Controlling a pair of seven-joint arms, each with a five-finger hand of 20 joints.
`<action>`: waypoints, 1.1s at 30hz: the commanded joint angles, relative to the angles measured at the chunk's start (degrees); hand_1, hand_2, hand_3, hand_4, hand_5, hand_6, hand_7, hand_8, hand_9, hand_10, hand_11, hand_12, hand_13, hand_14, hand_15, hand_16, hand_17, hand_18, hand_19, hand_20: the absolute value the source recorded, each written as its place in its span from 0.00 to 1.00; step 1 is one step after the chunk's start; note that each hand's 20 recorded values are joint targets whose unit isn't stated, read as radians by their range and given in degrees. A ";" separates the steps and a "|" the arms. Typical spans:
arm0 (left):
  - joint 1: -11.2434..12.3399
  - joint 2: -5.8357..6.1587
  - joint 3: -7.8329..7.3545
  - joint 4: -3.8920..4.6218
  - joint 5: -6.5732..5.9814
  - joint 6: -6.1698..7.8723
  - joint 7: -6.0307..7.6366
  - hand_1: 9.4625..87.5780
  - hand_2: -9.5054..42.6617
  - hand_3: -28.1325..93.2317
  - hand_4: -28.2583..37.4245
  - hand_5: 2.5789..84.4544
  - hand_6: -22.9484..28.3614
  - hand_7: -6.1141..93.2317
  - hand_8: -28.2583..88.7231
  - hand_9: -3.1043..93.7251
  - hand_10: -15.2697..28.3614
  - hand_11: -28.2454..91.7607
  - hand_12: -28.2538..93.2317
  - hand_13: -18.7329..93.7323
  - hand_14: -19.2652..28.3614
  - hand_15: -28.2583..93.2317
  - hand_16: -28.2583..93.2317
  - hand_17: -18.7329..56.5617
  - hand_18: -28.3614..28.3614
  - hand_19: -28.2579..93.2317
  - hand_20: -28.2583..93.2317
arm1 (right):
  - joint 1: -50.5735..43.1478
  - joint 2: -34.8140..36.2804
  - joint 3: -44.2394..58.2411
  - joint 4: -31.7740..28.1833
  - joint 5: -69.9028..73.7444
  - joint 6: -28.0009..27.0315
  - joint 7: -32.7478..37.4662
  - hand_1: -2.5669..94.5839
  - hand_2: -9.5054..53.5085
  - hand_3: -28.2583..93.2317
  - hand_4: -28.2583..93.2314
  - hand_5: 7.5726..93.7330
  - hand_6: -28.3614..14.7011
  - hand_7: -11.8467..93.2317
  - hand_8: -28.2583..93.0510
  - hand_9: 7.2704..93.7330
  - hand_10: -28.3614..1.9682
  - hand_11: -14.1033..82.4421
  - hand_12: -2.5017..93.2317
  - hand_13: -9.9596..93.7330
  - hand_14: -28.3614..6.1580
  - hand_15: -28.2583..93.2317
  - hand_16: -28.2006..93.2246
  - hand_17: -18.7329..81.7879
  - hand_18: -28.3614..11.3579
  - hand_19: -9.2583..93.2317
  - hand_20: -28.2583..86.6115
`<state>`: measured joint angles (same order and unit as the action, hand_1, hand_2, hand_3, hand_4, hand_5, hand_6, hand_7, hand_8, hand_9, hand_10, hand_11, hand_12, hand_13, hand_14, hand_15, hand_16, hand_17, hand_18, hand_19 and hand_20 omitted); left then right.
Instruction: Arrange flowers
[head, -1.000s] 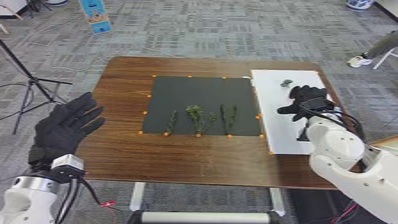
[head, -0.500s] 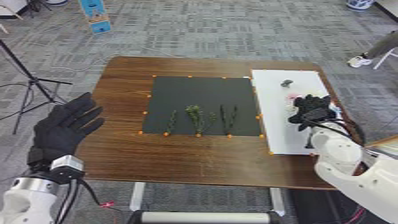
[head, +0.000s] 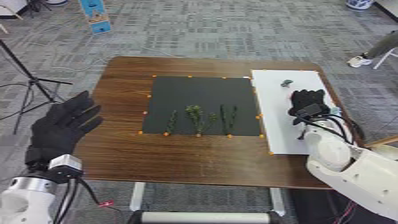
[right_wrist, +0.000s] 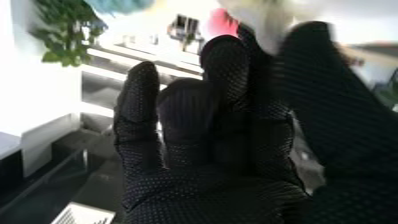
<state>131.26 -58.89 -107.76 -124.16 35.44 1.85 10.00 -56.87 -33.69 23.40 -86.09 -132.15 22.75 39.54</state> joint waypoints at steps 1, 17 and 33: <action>1.02 0.77 -3.05 -1.74 0.00 0.22 1.00 0.16 0.07 0.83 0.00 0.40 0.53 0.27 0.16 0.33 0.61 0.42 0.38 0.38 0.68 0.49 0.25 0.13 0.87 0.60 0.34 | -0.92 0.19 -0.78 -0.55 -2.71 1.77 -0.19 0.55 0.00 0.89 0.00 0.73 0.70 0.53 0.28 0.75 0.64 0.58 0.68 0.72 0.56 0.87 0.57 0.47 0.23 0.84 0.62; 2.98 0.79 -5.00 -3.43 0.00 -1.14 1.24 0.16 0.07 0.83 0.00 0.40 0.53 0.27 0.16 0.33 0.62 0.42 0.38 0.38 0.69 0.49 0.25 0.13 0.87 0.60 0.34 | -4.66 -1.25 5.74 -11.54 -1.00 12.83 -9.43 0.53 0.00 0.92 0.01 0.75 0.68 0.53 0.31 0.76 0.64 0.59 0.70 0.73 0.55 0.89 0.57 0.47 0.22 0.85 0.64; -1.97 2.86 -1.77 -1.59 2.97 -2.00 -1.26 0.17 0.06 0.83 0.00 0.40 0.53 0.27 0.16 0.33 0.62 0.42 0.38 0.38 0.69 0.48 0.25 0.13 0.88 0.59 0.33 | 12.71 -21.70 -10.49 -7.00 8.27 13.39 -20.71 0.53 0.00 0.92 0.02 0.76 0.67 0.52 0.31 0.76 0.64 0.59 0.70 0.73 0.55 0.89 0.58 0.47 0.23 0.84 0.64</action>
<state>133.28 -58.06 -111.79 -126.92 36.34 0.16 10.24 -52.74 -46.25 18.81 -92.93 -125.43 36.48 22.79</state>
